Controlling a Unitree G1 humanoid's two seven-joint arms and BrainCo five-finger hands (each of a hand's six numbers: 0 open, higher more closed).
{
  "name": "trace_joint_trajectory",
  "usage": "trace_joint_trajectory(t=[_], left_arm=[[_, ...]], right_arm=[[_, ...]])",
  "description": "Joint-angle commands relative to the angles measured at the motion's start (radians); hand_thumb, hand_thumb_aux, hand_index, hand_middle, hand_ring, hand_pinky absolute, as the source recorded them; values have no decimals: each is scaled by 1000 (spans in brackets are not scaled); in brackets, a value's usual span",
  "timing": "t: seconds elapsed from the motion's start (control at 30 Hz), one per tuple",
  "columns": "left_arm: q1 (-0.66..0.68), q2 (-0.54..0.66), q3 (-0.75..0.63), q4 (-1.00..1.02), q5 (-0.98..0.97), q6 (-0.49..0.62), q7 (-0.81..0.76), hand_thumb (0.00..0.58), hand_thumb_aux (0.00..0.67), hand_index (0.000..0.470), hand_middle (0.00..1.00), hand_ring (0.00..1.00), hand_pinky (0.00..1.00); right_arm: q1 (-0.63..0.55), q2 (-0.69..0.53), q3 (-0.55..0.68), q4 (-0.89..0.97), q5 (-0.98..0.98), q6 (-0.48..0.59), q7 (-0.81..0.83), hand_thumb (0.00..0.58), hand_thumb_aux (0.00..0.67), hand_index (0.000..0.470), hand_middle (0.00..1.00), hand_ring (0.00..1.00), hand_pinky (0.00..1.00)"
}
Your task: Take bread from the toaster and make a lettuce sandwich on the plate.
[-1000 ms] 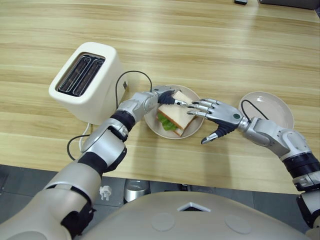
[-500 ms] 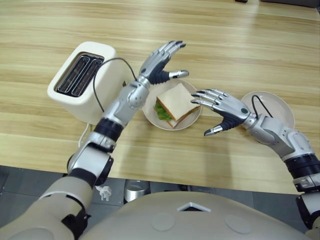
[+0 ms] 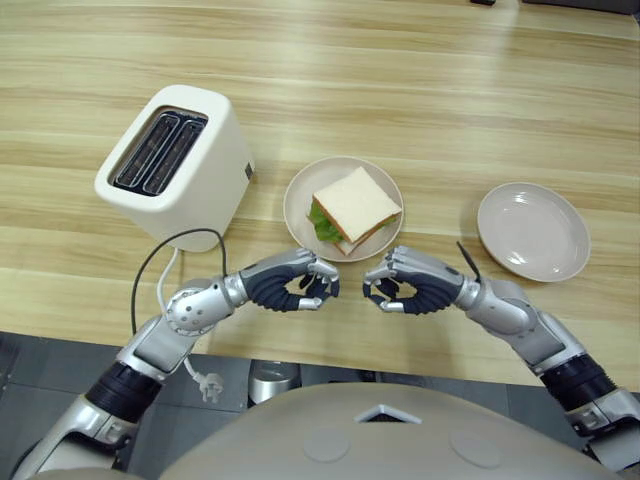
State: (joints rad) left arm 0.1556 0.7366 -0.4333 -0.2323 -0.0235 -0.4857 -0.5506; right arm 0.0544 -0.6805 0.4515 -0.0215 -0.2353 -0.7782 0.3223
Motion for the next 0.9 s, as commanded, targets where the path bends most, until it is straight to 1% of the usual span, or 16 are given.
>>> trace_joint_trajectory(t=[0.03, 0.1, 0.23, 0.4, 0.47, 0.53, 0.63, 0.77, 0.83, 0.9], left_arm=[[29, 27, -54, 34, 77, 140, -104, 580, 670, 460, 1000, 1000, 1000], [10, 2, -75, 89, 165, 194, -97, 580, 670, 460, 1000, 1000, 1000], [-65, -88, -95, 223, 347, 276, -13, 580, 670, 460, 1000, 1000, 1000], [-184, -202, -100, 396, 477, 323, 101, 580, 670, 460, 1000, 1000, 1000], [-235, -242, -101, 463, 517, 331, 148, 580, 670, 460, 1000, 1000, 1000], [-294, -284, -99, 533, 548, 338, 195, 580, 670, 460, 1000, 1000, 1000], [-407, -344, -95, 673, 598, 356, 283, 580, 670, 460, 1000, 1000, 1000], [-617, -439, -89, 959, 653, 369, 461, 580, 670, 460, 1000, 1000, 1000], [-729, -489, -87, 1110, 663, 352, 548, 580, 670, 460, 1000, 1000, 1000], [-834, -535, -90, 1220, 685, 345, 647, 580, 670, 460, 1000, 1000, 1000]], right_arm=[[0, 41, 40, 36, -155, 99, 46, 580, 670, 460, 1000, 1000, 1000], [-19, 66, 62, 78, -268, 138, 38, 580, 670, 460, 1000, 1000, 1000], [-85, 109, 103, 175, -473, 209, -18, 580, 670, 460, 1000, 1000, 1000], [-194, 168, 120, 308, -579, 258, -114, 580, 670, 460, 1000, 1000, 1000], [-258, 193, 133, 384, -612, 270, -155, 580, 670, 460, 1000, 1000, 1000], [-329, 222, 147, 474, -637, 282, -192, 580, 670, 460, 1000, 1000, 1000], [-476, 273, 182, 656, -697, 303, -286, 580, 670, 460, 1000, 1000, 1000], [-722, 377, 245, 978, -776, 352, -490, 580, 670, 460, 1000, 1000, 1000], [-818, 425, 272, 1113, -801, 388, -596, 580, 670, 460, 1000, 1000, 1000], [-900, 465, 283, 1219, -810, 424, -694, 580, 670, 460, 1000, 1000, 1000]])
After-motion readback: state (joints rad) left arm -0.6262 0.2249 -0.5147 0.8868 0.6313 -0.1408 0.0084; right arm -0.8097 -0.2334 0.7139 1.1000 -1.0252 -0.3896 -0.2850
